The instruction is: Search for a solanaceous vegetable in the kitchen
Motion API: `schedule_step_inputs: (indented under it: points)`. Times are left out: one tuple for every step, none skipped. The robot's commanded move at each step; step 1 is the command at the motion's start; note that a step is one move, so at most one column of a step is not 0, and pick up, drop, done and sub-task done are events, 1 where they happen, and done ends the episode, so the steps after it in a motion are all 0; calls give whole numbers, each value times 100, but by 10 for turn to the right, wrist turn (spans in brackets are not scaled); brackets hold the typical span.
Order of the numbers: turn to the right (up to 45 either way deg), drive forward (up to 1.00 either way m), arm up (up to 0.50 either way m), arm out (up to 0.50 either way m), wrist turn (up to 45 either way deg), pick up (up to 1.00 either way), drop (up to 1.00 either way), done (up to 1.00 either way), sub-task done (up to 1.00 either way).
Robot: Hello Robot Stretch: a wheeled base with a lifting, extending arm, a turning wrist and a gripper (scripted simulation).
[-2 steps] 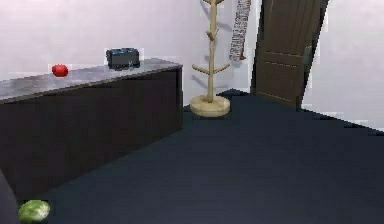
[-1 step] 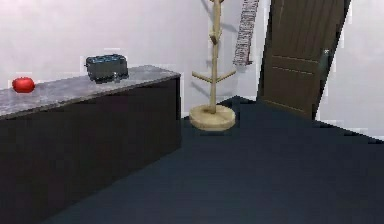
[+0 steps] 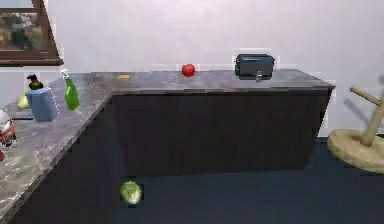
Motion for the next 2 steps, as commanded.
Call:
schedule_step_inputs:
  points:
    - [0,100,0,0,0,0,0,0,0]
    - [0,0,0,0,0,0,0,100,0]
